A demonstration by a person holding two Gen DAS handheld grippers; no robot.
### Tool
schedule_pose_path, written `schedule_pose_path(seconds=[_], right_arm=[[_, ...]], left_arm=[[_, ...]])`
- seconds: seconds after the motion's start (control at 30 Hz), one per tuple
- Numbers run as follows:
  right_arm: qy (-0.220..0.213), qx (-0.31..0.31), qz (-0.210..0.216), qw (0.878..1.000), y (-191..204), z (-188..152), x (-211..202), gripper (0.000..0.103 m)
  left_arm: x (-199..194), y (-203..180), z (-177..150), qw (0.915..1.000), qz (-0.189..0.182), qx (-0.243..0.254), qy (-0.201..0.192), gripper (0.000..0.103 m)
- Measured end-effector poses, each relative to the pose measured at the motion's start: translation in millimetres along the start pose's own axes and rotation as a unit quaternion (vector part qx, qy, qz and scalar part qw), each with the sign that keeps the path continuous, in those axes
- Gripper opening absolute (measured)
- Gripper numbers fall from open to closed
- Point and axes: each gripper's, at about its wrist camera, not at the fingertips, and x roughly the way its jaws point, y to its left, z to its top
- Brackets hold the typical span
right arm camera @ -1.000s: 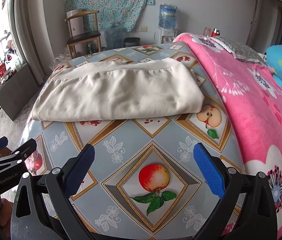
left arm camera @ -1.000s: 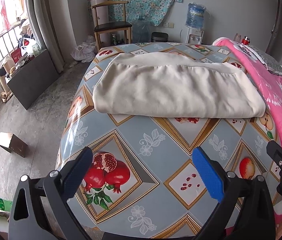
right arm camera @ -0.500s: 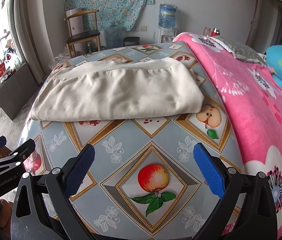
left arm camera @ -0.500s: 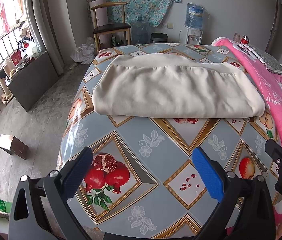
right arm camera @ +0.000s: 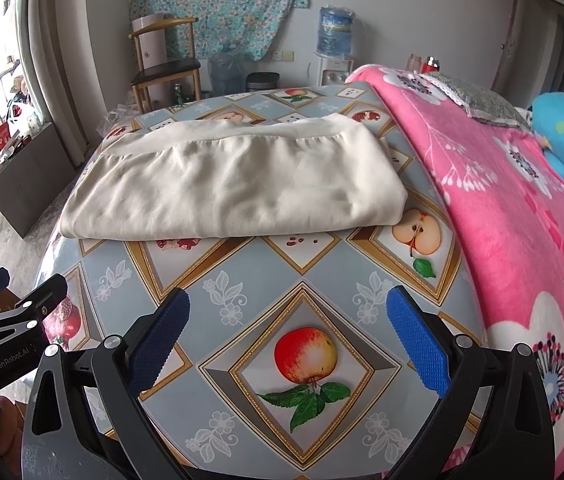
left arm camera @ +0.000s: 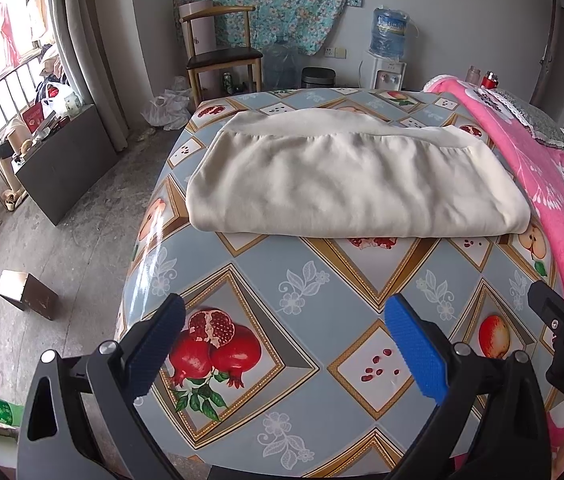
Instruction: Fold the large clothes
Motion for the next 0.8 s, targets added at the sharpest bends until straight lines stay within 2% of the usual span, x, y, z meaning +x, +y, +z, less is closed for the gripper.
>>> schedule_pose_path(seconds=[0.8], right_arm=[[0.001, -0.003, -0.001, 1.000, -1.3, -0.1, -1.4, 0.096]], left_arm=[[-1.0, 1.8, 0.6, 1.0000, 0.001, 0.000, -0.002, 0.098]])
